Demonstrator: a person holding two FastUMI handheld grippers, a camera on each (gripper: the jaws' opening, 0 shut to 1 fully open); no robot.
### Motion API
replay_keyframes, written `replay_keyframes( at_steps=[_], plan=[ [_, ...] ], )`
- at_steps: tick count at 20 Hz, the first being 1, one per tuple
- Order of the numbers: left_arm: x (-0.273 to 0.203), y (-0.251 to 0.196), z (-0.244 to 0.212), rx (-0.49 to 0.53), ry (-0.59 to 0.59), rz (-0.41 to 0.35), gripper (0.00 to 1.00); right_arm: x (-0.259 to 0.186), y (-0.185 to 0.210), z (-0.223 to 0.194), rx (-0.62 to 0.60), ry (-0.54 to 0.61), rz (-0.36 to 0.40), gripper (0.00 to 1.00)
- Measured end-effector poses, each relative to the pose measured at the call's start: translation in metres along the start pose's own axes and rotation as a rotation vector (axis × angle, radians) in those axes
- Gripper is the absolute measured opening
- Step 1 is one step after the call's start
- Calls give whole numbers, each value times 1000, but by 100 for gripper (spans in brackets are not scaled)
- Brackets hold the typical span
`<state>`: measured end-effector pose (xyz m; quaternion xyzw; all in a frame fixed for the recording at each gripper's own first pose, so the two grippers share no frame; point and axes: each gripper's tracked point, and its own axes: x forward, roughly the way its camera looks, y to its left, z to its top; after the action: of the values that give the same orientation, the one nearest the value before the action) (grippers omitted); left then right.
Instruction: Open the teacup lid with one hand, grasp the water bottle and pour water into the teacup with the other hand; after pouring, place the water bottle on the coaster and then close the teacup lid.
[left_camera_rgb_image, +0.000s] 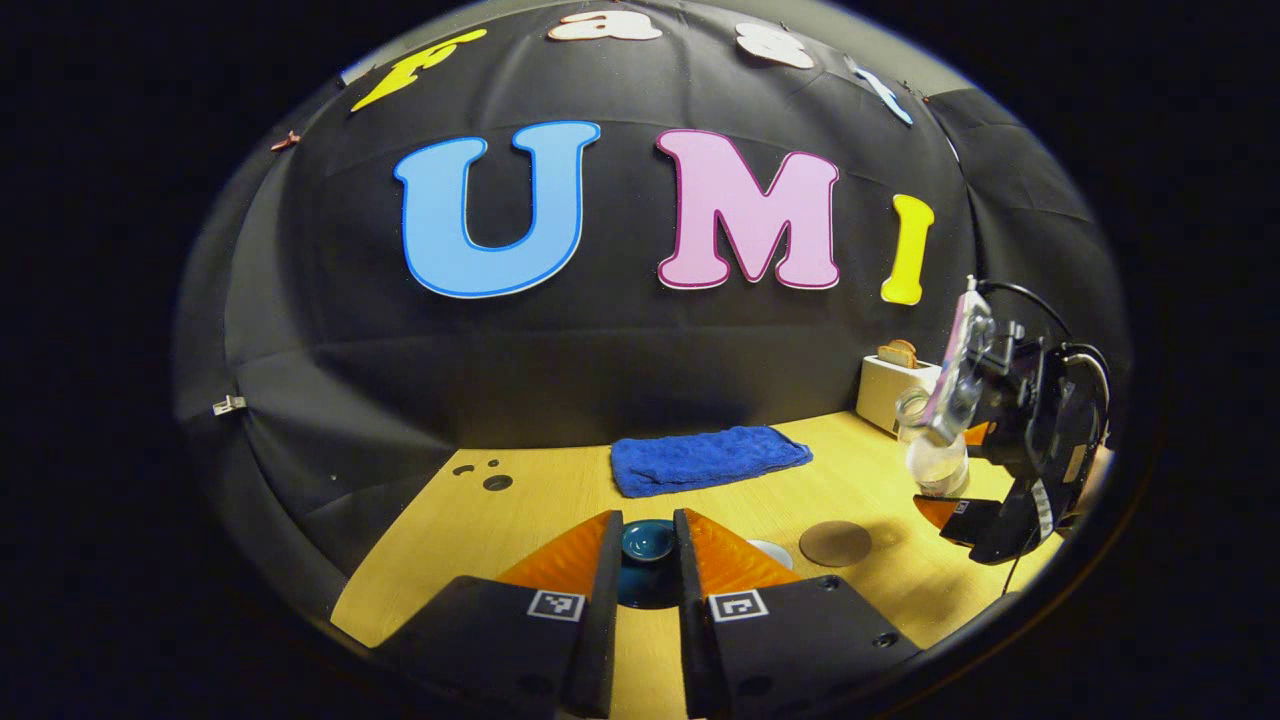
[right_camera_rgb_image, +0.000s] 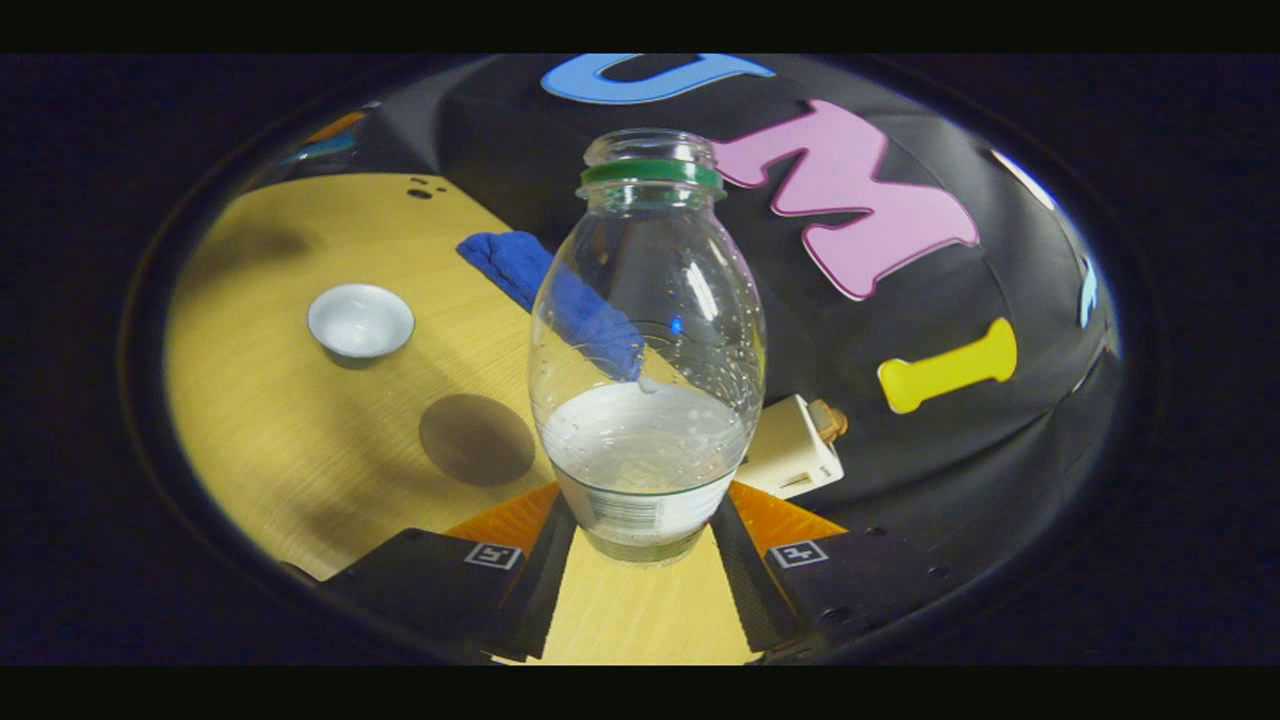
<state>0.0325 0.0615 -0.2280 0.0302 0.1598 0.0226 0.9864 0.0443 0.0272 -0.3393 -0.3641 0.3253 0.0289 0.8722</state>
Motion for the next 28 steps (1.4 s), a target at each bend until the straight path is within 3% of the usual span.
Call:
replay_keyframes(
  at_steps=[4,5,6,10,19,28],
  plan=[
    [-5,10,0,2,1,21,31,9,-3,14,-159,4,-27,75],
    [-6,12,0,4,2,25,27,9,-2,15,-194,5,-32,75],
    [-7,13,0,6,2,28,31,8,-2,15,-226,11,-37,75],
    [-10,16,0,7,4,37,31,17,-4,16,-339,43,-61,75],
    [-11,16,-6,10,14,35,31,33,-8,16,-505,71,-98,71],
    [-8,19,-12,8,28,31,31,36,-1,21,-661,75,-121,74]
  ],
)
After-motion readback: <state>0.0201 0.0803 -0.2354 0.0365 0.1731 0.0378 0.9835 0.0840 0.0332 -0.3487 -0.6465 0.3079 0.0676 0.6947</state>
